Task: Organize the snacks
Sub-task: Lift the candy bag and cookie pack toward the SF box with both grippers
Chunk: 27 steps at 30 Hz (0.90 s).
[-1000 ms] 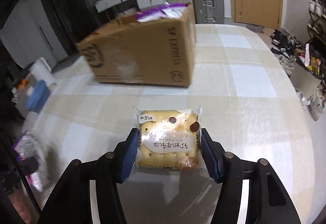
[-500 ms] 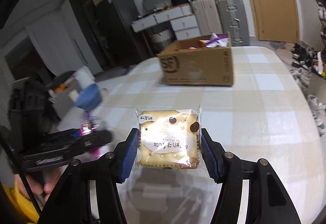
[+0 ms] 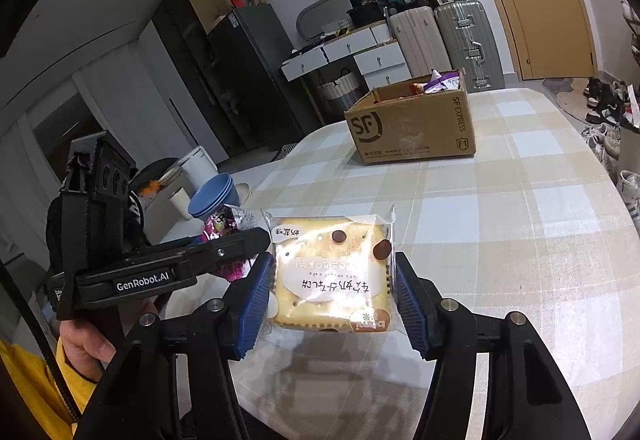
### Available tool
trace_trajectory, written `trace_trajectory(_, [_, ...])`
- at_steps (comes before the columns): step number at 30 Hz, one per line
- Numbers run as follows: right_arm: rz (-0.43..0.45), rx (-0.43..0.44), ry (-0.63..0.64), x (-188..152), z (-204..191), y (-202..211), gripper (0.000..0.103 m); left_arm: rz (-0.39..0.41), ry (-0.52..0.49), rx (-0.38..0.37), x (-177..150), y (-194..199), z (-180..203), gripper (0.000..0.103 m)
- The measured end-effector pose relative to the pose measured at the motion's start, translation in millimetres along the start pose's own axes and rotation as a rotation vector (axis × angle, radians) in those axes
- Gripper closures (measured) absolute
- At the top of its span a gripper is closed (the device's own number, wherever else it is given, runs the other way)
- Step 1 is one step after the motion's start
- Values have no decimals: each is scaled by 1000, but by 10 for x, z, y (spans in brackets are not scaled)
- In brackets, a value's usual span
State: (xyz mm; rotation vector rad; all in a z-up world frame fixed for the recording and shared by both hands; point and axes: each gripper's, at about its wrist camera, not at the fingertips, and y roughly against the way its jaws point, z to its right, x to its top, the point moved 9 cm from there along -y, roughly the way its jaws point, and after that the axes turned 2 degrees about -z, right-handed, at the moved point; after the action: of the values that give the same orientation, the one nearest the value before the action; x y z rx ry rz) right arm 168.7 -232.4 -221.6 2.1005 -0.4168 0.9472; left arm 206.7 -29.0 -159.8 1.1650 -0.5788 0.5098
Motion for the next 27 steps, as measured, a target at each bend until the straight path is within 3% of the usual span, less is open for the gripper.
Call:
trace_trajectory(10, [0, 10, -9, 59, 72, -58, 44, -7, 18, 11, 13, -83, -68, 60])
trace_trajectory(15, [10, 17, 33, 323, 76, -84, 44, -27, 18, 16, 118, -221, -136, 60])
trace_trajectory(20, [40, 45, 45, 870, 93, -141, 44, 2, 36, 8, 578, -300, -253, 60])
trace_trajectory(23, [56, 43, 83, 1273, 84, -197, 44, 42, 1, 38, 990, -332, -282, 60])
trace_trajectory(27, [72, 44, 109, 1787, 114, -330, 43, 71, -15, 5, 1535, -397, -282, 60])
